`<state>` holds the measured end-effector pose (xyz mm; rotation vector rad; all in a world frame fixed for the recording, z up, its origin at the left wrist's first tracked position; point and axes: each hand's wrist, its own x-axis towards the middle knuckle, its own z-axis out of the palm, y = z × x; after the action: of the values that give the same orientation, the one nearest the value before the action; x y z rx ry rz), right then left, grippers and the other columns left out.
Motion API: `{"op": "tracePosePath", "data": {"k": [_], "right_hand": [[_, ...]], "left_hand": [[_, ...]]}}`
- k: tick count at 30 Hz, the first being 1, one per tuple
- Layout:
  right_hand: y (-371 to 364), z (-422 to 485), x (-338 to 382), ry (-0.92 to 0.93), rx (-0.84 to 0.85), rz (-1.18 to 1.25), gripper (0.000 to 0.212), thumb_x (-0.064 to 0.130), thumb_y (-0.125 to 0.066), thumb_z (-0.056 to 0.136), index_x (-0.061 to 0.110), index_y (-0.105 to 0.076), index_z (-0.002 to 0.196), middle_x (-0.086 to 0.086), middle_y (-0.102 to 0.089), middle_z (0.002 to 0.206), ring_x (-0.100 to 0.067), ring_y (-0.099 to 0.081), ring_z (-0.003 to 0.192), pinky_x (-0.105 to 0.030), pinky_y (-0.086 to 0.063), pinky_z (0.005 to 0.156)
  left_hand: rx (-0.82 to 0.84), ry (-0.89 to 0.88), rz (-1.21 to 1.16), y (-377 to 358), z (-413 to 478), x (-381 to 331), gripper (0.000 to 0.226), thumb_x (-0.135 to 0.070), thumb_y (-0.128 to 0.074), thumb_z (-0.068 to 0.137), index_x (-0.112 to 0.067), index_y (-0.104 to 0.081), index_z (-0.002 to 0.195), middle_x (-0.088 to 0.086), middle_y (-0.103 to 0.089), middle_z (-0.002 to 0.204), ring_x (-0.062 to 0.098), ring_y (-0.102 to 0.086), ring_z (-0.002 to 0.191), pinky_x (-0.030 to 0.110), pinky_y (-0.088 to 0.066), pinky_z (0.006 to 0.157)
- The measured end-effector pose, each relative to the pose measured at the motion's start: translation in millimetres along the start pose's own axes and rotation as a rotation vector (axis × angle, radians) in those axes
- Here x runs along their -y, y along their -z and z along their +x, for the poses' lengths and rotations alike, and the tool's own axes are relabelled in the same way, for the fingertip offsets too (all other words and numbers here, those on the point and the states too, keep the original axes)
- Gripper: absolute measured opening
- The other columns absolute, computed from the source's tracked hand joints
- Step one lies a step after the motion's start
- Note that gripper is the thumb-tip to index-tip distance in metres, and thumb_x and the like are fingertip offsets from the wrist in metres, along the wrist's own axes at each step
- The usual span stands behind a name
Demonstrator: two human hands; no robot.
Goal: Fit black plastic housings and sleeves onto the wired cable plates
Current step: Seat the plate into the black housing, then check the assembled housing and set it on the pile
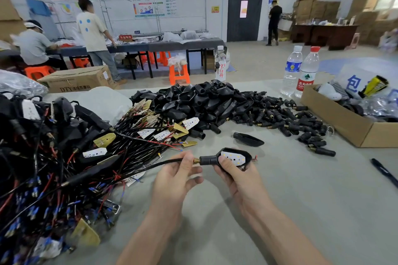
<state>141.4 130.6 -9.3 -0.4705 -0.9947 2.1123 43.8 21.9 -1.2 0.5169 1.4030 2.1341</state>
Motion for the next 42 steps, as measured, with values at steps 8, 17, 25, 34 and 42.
{"op": "tracePosePath", "data": {"k": [8, 17, 25, 34, 42], "right_hand": [[-104.0, -20.1, -14.3, -0.011, 0.31, -0.105, 0.046, 0.02, -0.07, 0.086, 0.007, -0.055, 0.128, -0.015, -0.071, 0.118, -0.02, -0.068, 0.103, -0.026, -0.056, 0.085], [-191.2, -56.2, -49.2, -0.114, 0.402, -0.209, 0.05, 0.023, -0.064, 0.095, 0.018, -0.04, 0.139, -0.006, -0.074, 0.098, -0.018, -0.07, 0.081, -0.026, -0.057, 0.069], [-187.2, -45.0, -55.4, -0.151, 0.259, -0.376, 0.031, 0.004, -0.049, 0.098, 0.016, -0.052, 0.127, -0.007, -0.072, 0.091, -0.017, -0.063, 0.066, -0.033, -0.054, 0.065], [-138.3, -7.7, -35.1, -0.147, 0.092, -0.402, 0.031, -0.001, -0.043, 0.099, 0.005, -0.053, 0.127, -0.01, -0.066, 0.09, -0.02, -0.061, 0.066, -0.029, -0.051, 0.062], [-89.8, 16.1, -25.4, -0.113, -0.007, -0.335, 0.02, 0.008, -0.05, 0.099, 0.017, -0.062, 0.113, 0.001, -0.074, 0.082, -0.015, -0.068, 0.067, -0.025, -0.057, 0.062]], "left_hand": [[0.018, -0.203, 0.279, 38.2, -9.2, -102.2, 0.027, -0.022, -0.058, 0.099, -0.027, -0.08, 0.084, 0.0, -0.077, 0.088, 0.011, -0.072, 0.081, 0.018, -0.055, 0.072], [-0.113, -0.738, 0.981, 92.8, -5.5, -268.6, 0.026, -0.01, -0.051, 0.101, -0.028, -0.068, 0.095, -0.012, -0.068, 0.081, 0.002, -0.068, 0.076, 0.02, -0.056, 0.074], [-0.119, -0.296, 1.998, 188.3, 48.2, -330.5, 0.059, 0.016, -0.051, 0.085, -0.019, -0.062, 0.131, 0.011, -0.018, 0.164, 0.035, -0.031, 0.145, 0.038, -0.03, 0.112], [0.17, -0.496, 1.77, 155.8, 49.3, -211.3, 0.035, -0.008, -0.042, 0.1, -0.018, -0.061, 0.127, 0.004, -0.059, 0.127, 0.02, -0.051, 0.12, 0.034, -0.038, 0.107], [0.21, -0.201, 2.245, 127.2, 49.2, -127.0, 0.037, -0.035, -0.038, 0.104, -0.013, -0.047, 0.132, 0.008, -0.055, 0.128, 0.03, -0.056, 0.117, 0.041, -0.046, 0.09]]}}
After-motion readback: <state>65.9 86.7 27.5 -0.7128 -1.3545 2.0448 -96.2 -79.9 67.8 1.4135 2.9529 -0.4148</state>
